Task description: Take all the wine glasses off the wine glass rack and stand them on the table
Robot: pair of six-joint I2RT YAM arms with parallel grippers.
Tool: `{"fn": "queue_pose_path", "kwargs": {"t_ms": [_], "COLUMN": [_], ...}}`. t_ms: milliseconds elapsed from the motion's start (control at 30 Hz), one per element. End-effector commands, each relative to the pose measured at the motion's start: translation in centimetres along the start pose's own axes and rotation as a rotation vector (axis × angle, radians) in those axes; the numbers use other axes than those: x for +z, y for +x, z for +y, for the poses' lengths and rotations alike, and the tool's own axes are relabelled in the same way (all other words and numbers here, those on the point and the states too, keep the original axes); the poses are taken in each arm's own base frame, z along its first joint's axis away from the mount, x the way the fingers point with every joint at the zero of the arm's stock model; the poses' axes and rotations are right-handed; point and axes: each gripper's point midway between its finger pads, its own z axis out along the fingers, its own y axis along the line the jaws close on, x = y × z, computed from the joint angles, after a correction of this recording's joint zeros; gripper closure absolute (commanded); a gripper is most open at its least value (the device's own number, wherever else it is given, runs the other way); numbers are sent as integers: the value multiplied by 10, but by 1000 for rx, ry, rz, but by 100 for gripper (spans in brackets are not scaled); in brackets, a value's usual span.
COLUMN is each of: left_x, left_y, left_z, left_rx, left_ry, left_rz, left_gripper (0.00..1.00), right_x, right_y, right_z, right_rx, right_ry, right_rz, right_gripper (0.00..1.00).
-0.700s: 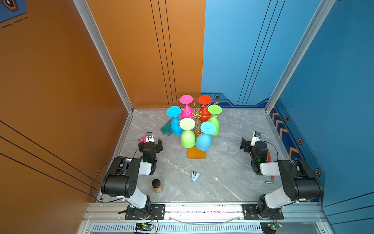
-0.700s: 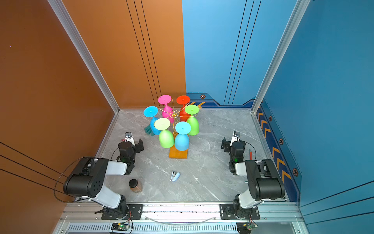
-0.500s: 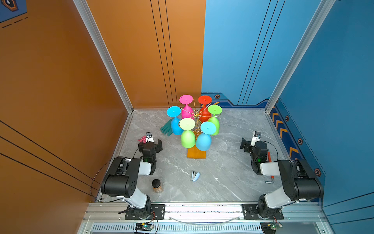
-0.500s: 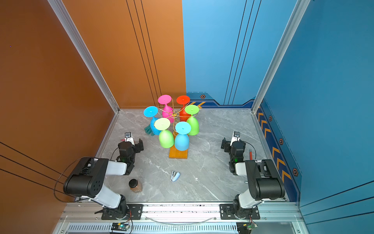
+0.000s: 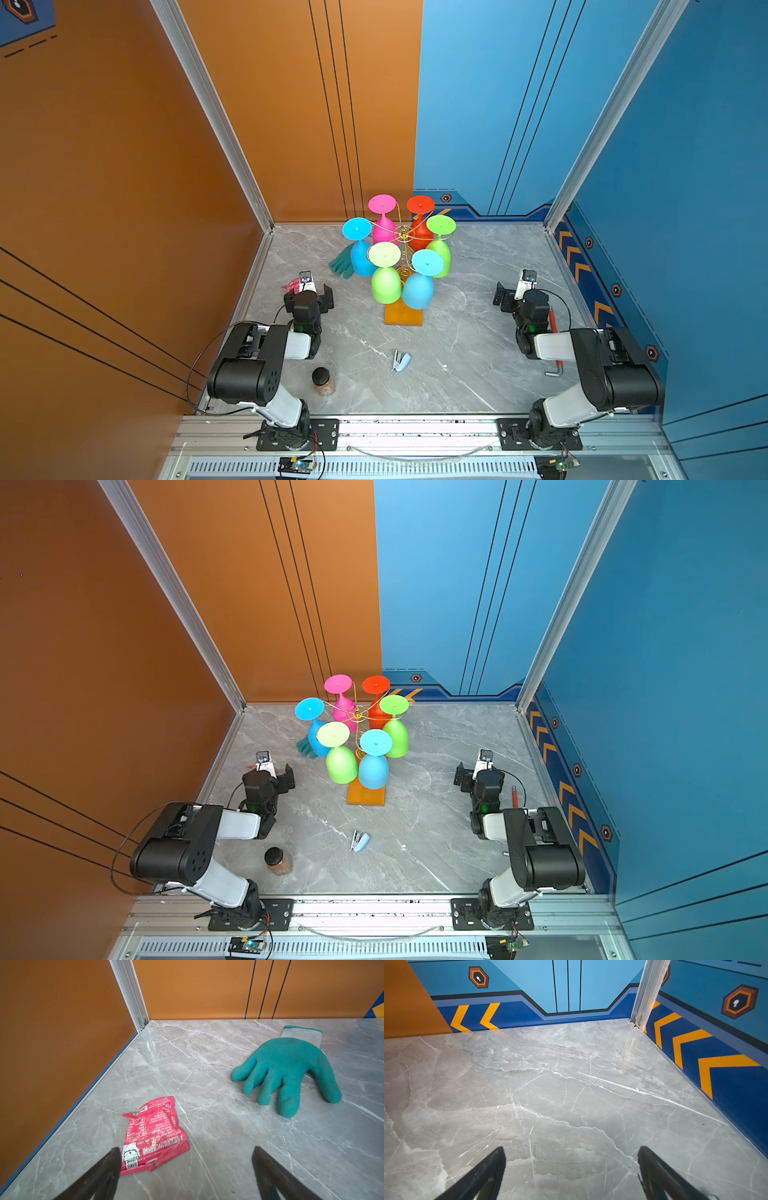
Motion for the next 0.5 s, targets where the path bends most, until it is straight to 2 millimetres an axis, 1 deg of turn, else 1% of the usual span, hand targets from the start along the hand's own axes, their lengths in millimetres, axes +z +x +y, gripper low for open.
{"fn": "queue_pose_path", "kwargs": {"t_ms": [0,100,200,300,333,467], "left_x": [-3,-3,-4,-6,-8,-6], "left_y": [-2,-2,-2,-6,-6,-8], "left_z": [3,3,3,11,12,10], "left_rx": [-14,-15,-16,-38,-47,-32], "left_ry": [-2,-3,-4,-27,-25,-25], "left_rz": [-13,-12,-15,-20,-22,-24], "left_gripper": [2,2,2,2,2,2], "right_x": [2,2,1,-1,-3,-14], "right_y": [1,1,0,-9,-15,-32], "right_z": [1,1,-4,-9,-11,-19], "right_rx": [-17,-17,-6,1,5,27], "right_ry": [-11,-11,24,56,68,118], "right_rz": [9,10,6,10,13,42], "right_gripper": [0,0,0,0,0,0]}}
